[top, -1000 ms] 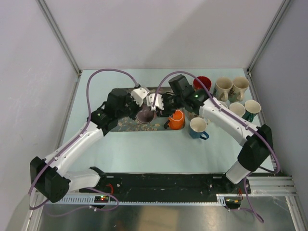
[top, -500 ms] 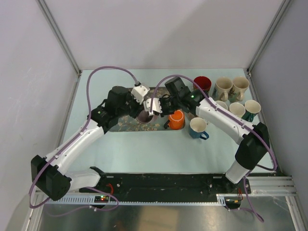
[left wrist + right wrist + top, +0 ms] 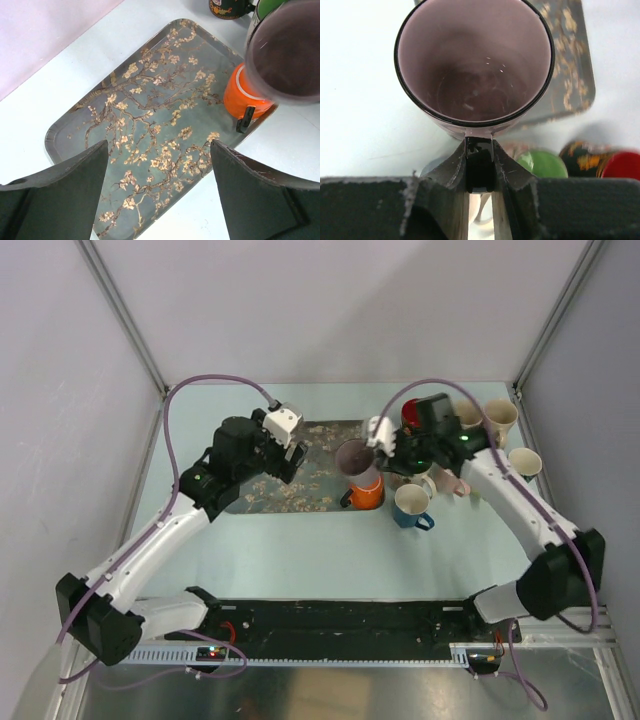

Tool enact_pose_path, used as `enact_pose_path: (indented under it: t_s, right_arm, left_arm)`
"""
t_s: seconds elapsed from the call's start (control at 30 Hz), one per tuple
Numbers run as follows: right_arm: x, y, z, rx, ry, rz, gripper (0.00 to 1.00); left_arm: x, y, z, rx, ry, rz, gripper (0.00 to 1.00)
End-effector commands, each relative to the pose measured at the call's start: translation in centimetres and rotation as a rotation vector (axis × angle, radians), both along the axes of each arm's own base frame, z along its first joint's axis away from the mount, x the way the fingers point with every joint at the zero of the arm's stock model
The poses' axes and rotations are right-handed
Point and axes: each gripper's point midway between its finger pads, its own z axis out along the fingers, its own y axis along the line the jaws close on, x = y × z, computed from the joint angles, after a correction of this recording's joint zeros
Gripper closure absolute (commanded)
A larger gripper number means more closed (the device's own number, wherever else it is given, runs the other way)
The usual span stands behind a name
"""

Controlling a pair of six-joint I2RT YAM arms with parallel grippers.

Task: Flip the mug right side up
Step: Place the cup at the center of the board.

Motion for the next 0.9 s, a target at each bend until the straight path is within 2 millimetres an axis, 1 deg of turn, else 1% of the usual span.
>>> enact_pose_path:
  t_s: [0.0,0.1,0.17,0.23,0.4,0.53,0.67,0.73,0.87]
  right_arm:
    - [-1.9,-4.2,6.4,0.216,0.018,-0.147,1.0]
    - [-2.3,-8.8,6.4,0.267,0.072,-0.307,1.0]
    - [-3.2,-11.1,5.9,0.287,0.099,-0.384,1.0]
    - [-4.1,-13.2,5.4,0.283,0.093,-0.449,1.0]
    - [-6.0,-17.4,2.3,0.264,0.115,-0.603,1.0]
    - [-7.1,-20.1,0.4,0.269,0.138,-0.712,1.0]
    - [-7.7,-22.2,-0.9,0.276,0.154,-0.791,1.0]
    - [-8.0,-22.8,-1.7,0.269,0.163,-0.806,1.0]
    - [-8.8,-23.4,-4.0,0.226,0.174,-0.804,1.0]
  left_arm:
    - [0.8,-0.4,1.9,-0.043,-0.043,0.014,0.14]
    - [1.1,-1.0,1.9,-0.058,-0.026,0.003,0.14]
    - [1.4,-1.4,1.8,-0.064,-0.016,-0.002,0.15]
    - [1.7,-1.7,1.7,-0.067,-0.007,-0.004,0.15]
    - [2.1,-2.1,1.7,-0.077,0.007,-0.003,0.15]
    - [2.0,-2.2,1.6,-0.084,0.012,-0.001,0.16]
    - [1.8,-2.1,1.5,-0.085,0.015,0.0,0.16]
    - [1.8,-2.1,1.4,-0.085,0.018,-0.001,0.16]
    - [1.8,-2.1,1.3,-0.086,0.02,0.0,0.16]
